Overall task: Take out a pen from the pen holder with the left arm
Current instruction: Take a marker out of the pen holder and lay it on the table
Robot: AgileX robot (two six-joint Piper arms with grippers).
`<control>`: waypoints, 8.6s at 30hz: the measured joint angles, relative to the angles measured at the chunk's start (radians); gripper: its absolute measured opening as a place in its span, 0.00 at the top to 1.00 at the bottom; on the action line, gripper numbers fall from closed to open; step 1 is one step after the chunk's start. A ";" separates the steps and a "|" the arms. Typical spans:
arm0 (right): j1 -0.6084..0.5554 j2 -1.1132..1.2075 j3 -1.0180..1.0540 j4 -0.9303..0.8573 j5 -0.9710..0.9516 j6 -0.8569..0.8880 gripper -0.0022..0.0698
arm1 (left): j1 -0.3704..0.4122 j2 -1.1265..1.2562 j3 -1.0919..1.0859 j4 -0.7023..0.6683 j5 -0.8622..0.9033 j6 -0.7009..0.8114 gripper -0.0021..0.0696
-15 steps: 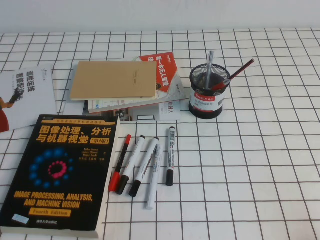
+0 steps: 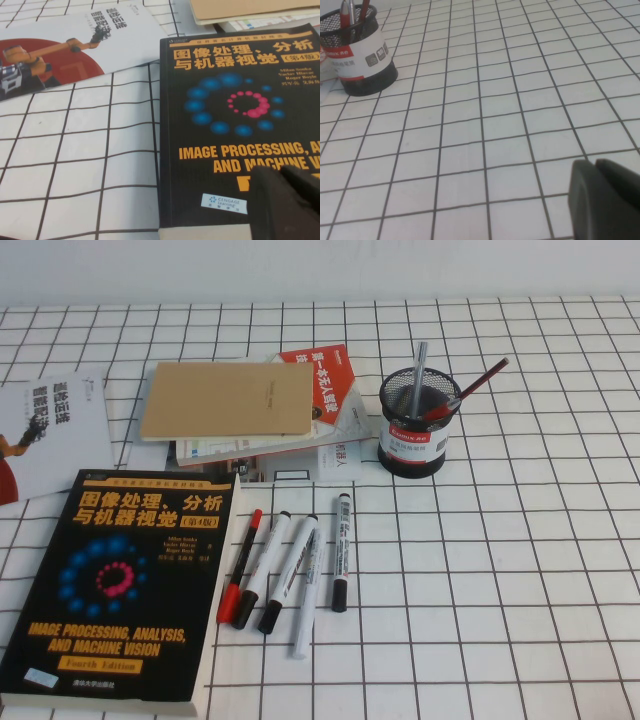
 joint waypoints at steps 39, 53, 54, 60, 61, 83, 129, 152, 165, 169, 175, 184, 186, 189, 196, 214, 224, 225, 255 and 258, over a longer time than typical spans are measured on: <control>0.000 0.000 0.000 0.000 0.000 0.000 0.99 | -0.001 0.000 0.002 -0.205 -0.117 -0.060 0.97; 0.000 0.000 0.000 0.000 0.000 0.000 0.99 | -0.001 0.000 0.002 -1.022 -0.519 -0.260 0.97; 0.000 0.000 0.000 0.000 0.000 0.000 0.99 | -0.001 0.000 0.002 -1.024 -0.527 -0.260 0.97; 0.000 0.000 0.000 0.000 0.000 0.000 0.99 | -0.001 0.000 0.002 -1.025 -0.535 -0.262 0.97; 0.000 0.000 0.000 0.000 0.000 0.000 0.99 | -0.001 0.000 0.002 -1.011 -0.521 -0.257 0.97; 0.000 0.000 0.000 0.000 0.000 0.000 0.99 | -0.001 0.674 -0.607 -1.088 0.158 1.015 0.97; 0.000 0.000 0.000 0.000 0.000 0.000 0.99 | -0.551 2.037 -1.503 -1.608 0.004 2.164 0.33; 0.000 0.000 0.000 0.000 0.000 0.000 0.99 | -0.551 2.164 -1.628 -1.625 -0.003 2.241 0.34; 0.000 0.000 0.000 0.000 0.000 0.000 0.99 | -0.551 2.187 -1.644 -1.625 0.023 2.241 0.84; 0.000 0.000 0.000 0.000 0.000 0.000 0.99 | -0.551 2.187 -1.645 -1.625 0.027 2.241 0.88; 0.000 0.000 0.000 0.000 0.000 0.000 0.99 | -0.551 2.169 -1.645 -1.625 0.010 2.241 0.88; 0.000 0.000 0.000 0.000 0.000 0.000 0.99 | -0.551 2.085 -1.645 -1.625 -0.019 2.241 0.88; 0.000 0.000 0.000 0.000 0.000 0.000 0.99 | -0.551 2.069 -1.645 -1.625 -0.019 2.241 0.88; 0.000 0.000 0.000 0.000 0.000 0.000 0.99 | -0.551 2.038 -1.645 -1.625 -0.021 2.241 0.88; 0.000 0.000 0.000 0.000 0.000 0.000 0.99 | -0.551 1.946 -1.645 -1.625 -0.037 2.168 0.88; 0.000 0.000 0.000 0.000 0.000 0.000 0.99 | -0.570 1.720 -1.645 -0.817 -0.063 1.172 0.88; 0.000 0.000 0.000 0.000 0.000 0.000 0.99 | -0.573 1.722 -1.645 0.203 0.369 0.033 0.88; 0.000 0.000 0.000 0.000 0.000 0.000 0.99 | -0.571 1.727 -1.645 0.229 0.407 -0.004 0.88; 0.000 0.000 0.000 0.000 0.000 0.000 0.99 | -0.261 2.091 -1.645 -0.493 0.693 0.169 0.83; 0.000 0.000 0.000 0.000 0.000 0.000 0.99 | -0.261 2.091 -1.645 -0.498 0.693 0.178 0.67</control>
